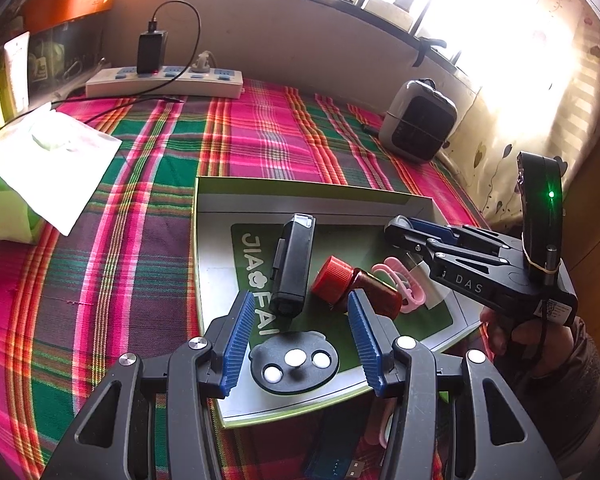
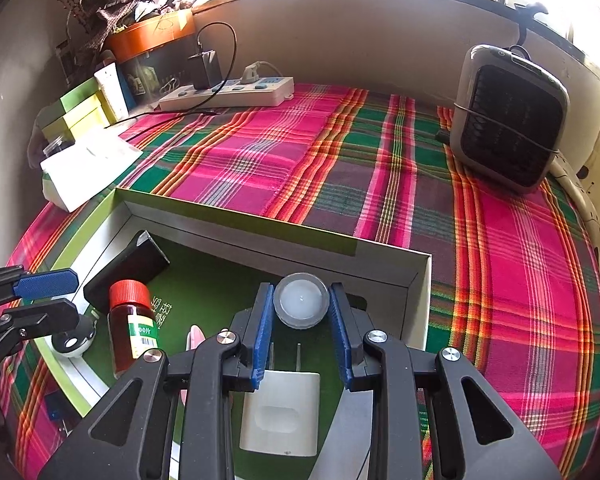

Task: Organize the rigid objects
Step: 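Carry both items over the green tray and open both tools to release them, then grasp the green-topped suction cup with the right tool while the left tool approaches the blue USB stick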

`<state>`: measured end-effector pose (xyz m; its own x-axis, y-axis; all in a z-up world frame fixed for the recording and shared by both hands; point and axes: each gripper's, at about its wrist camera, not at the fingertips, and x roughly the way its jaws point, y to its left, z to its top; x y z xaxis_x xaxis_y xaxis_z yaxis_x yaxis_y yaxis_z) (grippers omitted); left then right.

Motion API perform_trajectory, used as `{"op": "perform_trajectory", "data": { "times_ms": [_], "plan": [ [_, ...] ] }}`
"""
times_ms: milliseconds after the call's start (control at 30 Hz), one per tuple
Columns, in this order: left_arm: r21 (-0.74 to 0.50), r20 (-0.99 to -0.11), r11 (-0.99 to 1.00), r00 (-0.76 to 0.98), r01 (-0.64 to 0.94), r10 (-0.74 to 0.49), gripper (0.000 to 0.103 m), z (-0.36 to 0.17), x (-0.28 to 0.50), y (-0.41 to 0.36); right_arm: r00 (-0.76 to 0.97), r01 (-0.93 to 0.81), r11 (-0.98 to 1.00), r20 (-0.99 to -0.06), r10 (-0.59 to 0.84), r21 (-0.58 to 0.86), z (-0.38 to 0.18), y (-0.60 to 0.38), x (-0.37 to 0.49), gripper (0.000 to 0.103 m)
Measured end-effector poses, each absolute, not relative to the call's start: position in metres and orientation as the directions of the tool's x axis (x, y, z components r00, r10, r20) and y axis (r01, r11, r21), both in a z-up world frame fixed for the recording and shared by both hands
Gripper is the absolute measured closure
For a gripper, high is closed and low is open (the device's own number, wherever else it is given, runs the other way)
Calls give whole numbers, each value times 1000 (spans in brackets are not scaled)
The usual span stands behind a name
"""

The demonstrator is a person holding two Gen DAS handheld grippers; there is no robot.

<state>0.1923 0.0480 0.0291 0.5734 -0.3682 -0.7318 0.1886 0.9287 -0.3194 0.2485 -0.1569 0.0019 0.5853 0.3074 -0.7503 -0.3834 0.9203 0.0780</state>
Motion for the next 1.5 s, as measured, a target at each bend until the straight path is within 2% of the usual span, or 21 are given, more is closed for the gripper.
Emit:
{"op": "perform_trajectory", "data": {
  "times_ms": [267, 1100, 1500],
  "plan": [
    [-317, -732, 930, 574, 187, -366, 55, 29, 191, 49, 596, -380, 921, -737, 319, 92, 8, -160, 243, 64],
    [-333, -672, 920, 633, 207, -385, 55, 55, 138, 60, 653, -343, 926, -668, 357, 159, 38, -181, 169, 64],
    [-365, -660, 907, 628, 211, -412, 55, 45, 103, 65, 623, -387, 905, -673, 399, 179, 30, -172, 115, 64]
  ]
}}
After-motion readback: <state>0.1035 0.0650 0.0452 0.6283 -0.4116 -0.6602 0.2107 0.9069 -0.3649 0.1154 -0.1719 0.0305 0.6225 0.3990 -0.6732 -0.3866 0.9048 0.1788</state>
